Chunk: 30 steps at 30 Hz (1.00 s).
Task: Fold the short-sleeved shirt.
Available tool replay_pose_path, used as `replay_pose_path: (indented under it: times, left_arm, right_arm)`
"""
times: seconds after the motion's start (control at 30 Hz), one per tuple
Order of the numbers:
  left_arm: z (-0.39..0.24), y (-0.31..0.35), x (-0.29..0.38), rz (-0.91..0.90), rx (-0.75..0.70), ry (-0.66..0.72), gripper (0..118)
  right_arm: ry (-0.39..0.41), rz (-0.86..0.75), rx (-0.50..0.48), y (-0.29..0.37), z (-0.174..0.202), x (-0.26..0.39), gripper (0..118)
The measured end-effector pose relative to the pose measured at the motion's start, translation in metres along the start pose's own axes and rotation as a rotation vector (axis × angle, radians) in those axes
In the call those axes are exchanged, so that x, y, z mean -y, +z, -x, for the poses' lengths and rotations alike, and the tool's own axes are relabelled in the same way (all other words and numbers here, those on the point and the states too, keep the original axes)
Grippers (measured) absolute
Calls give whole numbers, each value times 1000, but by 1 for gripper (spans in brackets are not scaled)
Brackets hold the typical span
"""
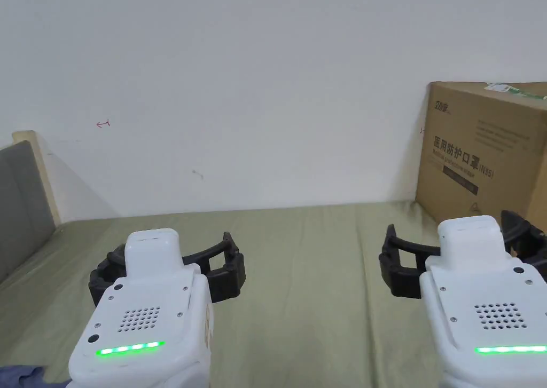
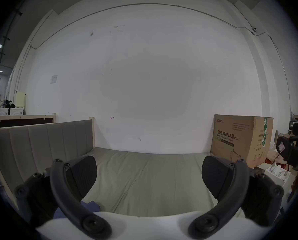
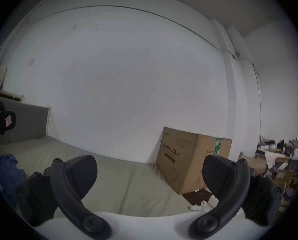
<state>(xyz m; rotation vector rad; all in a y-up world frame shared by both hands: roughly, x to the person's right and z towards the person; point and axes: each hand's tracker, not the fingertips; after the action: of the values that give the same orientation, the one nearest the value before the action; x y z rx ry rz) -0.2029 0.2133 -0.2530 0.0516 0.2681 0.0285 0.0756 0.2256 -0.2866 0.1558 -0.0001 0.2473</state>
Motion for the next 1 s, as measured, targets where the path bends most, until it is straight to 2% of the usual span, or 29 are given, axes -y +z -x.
replay_pose_path:
  times: [0.03, 0.07, 0.13, 0.4, 0.6, 1.0]
  left_arm:
    - [-3, 2, 0, -3, 9, -6, 118]
    - [-2, 3, -1, -4, 17, -1, 118]
    - [-3, 4, 0, -8, 25, 0, 118]
    - [-14, 17, -5, -95, 20, -148, 118]
    - [-11, 15, -11, -43, 51, -46, 118]
    - [-12, 17, -6, -49, 49, -73, 118]
  right_arm:
    - [-75, 3, -57, 2, 1, 0, 118]
    - [-116, 12, -83, 0, -4, 3, 118]
    - [-147, 46, -108, -1, -1, 6, 118]
    - [-197, 70, -160, 2, -4, 9, 118]
    - [-186, 87, -155, 4, -2, 4, 118]
    - [-250, 141, -166, 2, -8, 10, 118]
